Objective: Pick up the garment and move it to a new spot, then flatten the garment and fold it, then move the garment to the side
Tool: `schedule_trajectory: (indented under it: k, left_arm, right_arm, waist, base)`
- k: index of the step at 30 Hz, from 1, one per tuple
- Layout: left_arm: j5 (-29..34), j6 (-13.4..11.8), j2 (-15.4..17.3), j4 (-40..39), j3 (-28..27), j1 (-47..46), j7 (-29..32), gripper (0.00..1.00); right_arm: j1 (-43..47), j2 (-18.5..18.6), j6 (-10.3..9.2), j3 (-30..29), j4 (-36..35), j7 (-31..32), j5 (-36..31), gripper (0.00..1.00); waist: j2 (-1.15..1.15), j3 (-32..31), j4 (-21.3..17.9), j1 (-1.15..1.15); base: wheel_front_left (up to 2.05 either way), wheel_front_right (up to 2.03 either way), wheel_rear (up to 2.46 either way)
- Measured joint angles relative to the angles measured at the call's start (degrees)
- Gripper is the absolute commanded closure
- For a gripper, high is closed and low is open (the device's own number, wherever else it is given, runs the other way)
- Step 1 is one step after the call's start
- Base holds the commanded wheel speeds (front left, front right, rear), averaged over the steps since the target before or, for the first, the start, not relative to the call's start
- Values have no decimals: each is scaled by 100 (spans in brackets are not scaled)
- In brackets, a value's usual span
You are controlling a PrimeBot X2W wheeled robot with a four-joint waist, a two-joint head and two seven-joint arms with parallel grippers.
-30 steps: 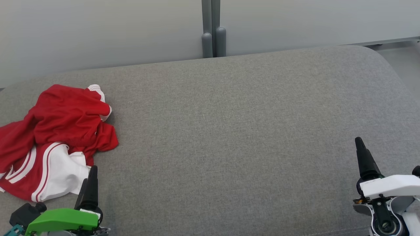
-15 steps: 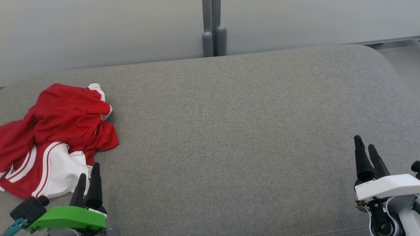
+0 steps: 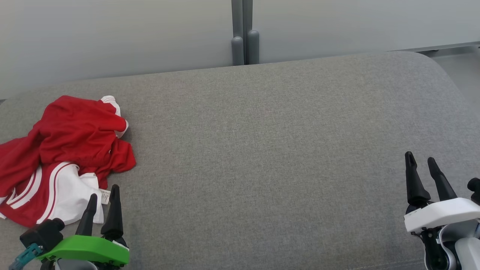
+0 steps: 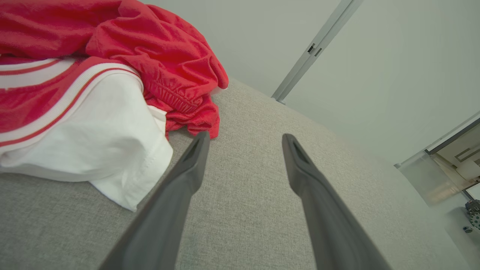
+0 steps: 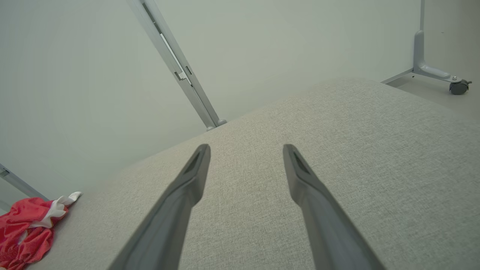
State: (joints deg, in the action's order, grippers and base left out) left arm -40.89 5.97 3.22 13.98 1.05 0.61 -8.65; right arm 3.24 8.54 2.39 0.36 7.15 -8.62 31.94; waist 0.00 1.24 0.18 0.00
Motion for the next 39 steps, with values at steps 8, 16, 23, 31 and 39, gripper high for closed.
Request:
schedule_trajectory:
  k: [8, 16, 23, 31, 39]
  left_arm:
    - [732, 1, 2, -42, 22, 71, -162, 0]
    - [1438, 1, 2, -129, 42, 112, -308, 0]
    - [2069, 8, 2, -160, 58, 175, -416, 0]
    - [2618, 15, -1, -194, 20, 186, -560, 0]
    - [2621, 34, -8, -165, -74, 201, -561, 0]
  right_arm:
    - [4, 86, 0, 13, -53, -155, -715, 0]
    - [49, 236, 0, 25, -71, -305, -1456, 0]
    - [49, 347, 0, 46, -99, -430, -2109, 0]
    - [49, 359, 11, 37, -82, -571, -2559, 0]
    - [50, 227, 122, -116, 126, -572, -2373, 0]
  waist:
    - [0, -4, 0, 0]
    - [0, 2, -5, 0]
    - [0, 4, -6, 0]
    - [0, -5, -15, 0]
    - [0, 7, -28, 0]
  base:
    - [0, 0, 0]
    - [0, 0, 0]
    - [0, 0, 0]
    - [0, 0, 0]
    - [0, 0, 0]
